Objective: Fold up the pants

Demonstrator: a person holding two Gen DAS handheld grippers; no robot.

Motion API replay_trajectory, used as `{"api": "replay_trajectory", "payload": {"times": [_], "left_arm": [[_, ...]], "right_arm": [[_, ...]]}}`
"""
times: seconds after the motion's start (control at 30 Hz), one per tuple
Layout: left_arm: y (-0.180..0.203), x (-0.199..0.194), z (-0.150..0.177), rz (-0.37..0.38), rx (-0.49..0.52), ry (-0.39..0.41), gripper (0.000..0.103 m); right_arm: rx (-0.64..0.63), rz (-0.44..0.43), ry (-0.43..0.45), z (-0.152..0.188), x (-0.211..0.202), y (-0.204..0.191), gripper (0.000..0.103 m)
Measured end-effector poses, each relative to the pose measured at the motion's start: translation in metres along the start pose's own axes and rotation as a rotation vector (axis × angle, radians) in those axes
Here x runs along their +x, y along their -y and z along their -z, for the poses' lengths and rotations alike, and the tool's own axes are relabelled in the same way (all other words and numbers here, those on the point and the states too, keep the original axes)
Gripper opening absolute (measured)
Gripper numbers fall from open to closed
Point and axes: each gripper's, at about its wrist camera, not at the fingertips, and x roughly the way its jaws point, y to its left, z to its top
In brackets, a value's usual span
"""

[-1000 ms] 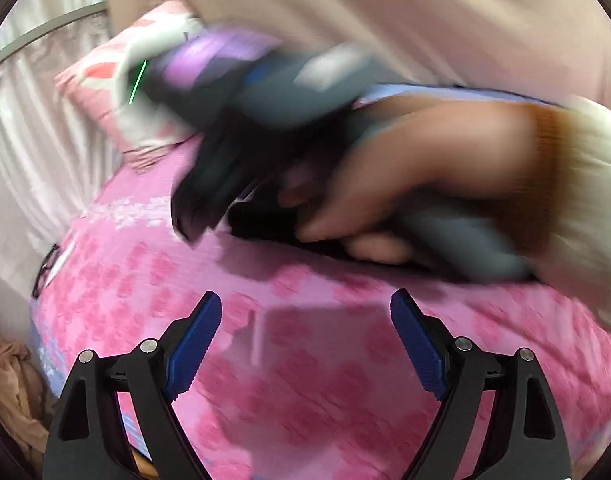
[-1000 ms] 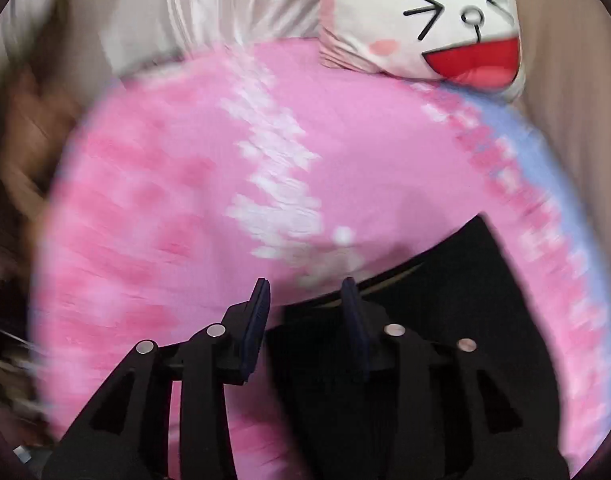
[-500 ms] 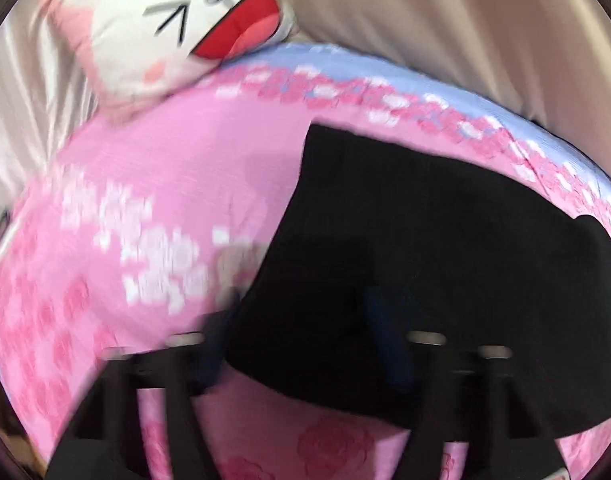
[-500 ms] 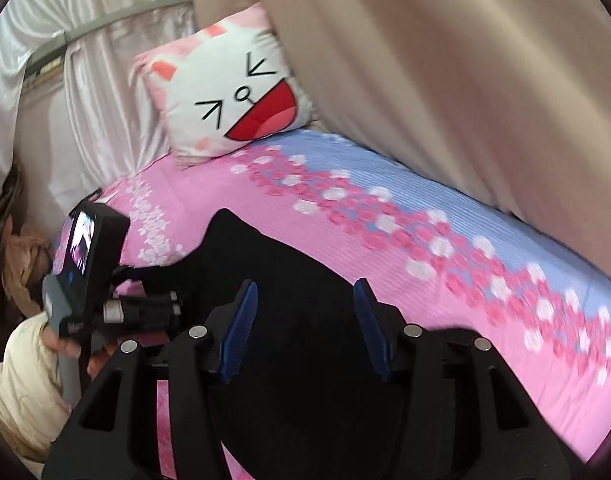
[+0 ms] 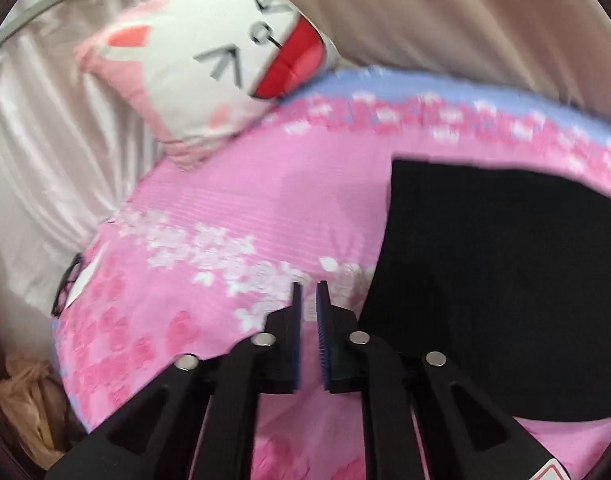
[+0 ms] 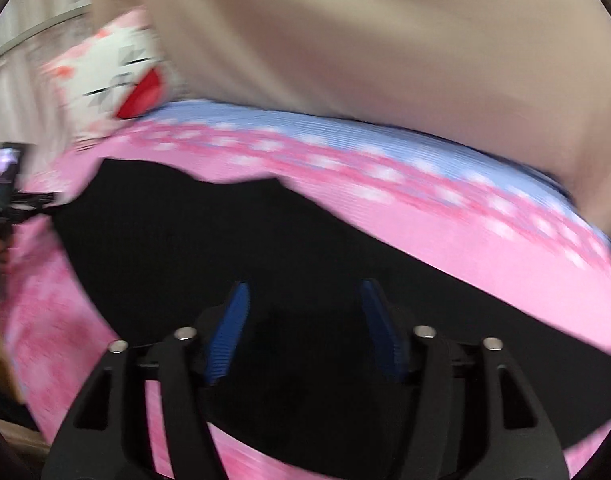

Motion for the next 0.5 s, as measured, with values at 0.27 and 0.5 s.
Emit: {"api": "replay_trajectory", "payload": {"times": [0.27,0.5], "left_arm": [[0.129,-0.069,-0.038,0.203,0.213,0.163,0.036],[0.239,0.037,-0.069,0.010,0.333,0.001,0.045]], "right_arm": [[0.207,-0.015,-0.011,0.015,-0.010,0.090,0.048],[-0.041,-0.199,-0.160,-0.038,0.121,-0.029,0.042]]}}
